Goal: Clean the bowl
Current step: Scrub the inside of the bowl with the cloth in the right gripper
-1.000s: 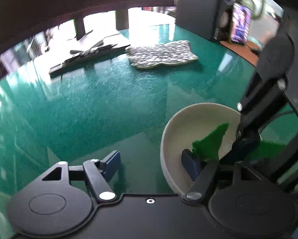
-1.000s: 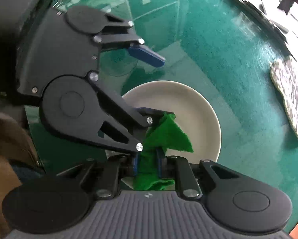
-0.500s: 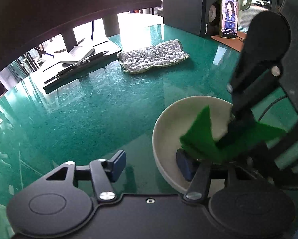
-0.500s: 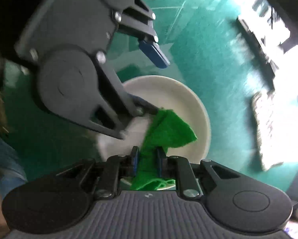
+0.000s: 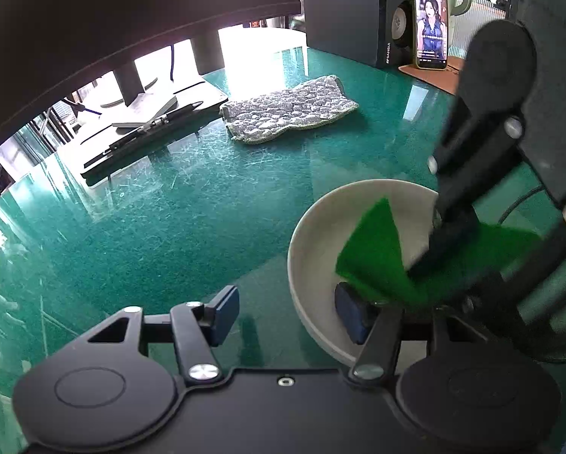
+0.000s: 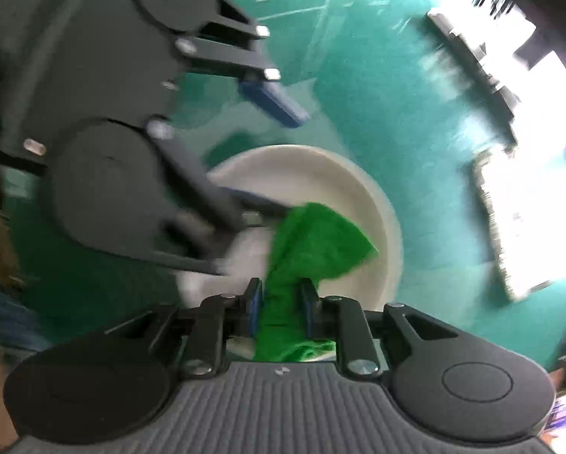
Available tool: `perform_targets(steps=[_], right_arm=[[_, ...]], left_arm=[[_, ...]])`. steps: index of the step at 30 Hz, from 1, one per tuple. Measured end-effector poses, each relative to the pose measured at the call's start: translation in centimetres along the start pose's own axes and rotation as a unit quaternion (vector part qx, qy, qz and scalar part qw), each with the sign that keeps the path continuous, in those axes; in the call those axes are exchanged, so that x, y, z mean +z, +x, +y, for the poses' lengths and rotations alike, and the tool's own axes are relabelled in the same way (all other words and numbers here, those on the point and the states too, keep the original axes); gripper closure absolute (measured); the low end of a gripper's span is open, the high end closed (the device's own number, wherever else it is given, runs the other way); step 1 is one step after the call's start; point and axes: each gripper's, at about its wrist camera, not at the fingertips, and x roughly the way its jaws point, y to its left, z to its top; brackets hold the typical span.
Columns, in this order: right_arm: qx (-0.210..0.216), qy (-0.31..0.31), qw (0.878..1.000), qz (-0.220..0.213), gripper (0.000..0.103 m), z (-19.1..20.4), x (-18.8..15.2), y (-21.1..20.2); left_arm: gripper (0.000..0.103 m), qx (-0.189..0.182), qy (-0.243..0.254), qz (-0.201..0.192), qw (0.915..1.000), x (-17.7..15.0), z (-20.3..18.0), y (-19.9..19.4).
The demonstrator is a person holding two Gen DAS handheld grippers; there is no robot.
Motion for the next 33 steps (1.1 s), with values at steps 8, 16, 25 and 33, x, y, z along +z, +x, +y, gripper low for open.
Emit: perform_targets(steps=[8,16,25,33], right_arm=[[-0.079,-0.107,0.991,0.007,0.084,-0.3,-1.2,0.3],[-0.11,-0.103,0.989,-0.009,0.084,-0.8,-1.9,0.1],[-0.004,-0.068,0.997,0.023,0.084,-0.3,-0.8,0.1],[-0.128,-0.199,0.971,-0.033,0.086,-0.4,0.3,-0.3]], left_arm=[[0.047,0.002,0.012,0.0,0.9999,0.1,-0.3,-0.1],[0.047,0.002,0.008,0.0,1.0,0.0,-0.2,0.0],[0.046,-0.011,0.009,-0.002,0.9999,0.2,-0.4,0.1],[0.047,-0.004,0.011,-0.005,0.9999,0.1,-0.4,0.1]])
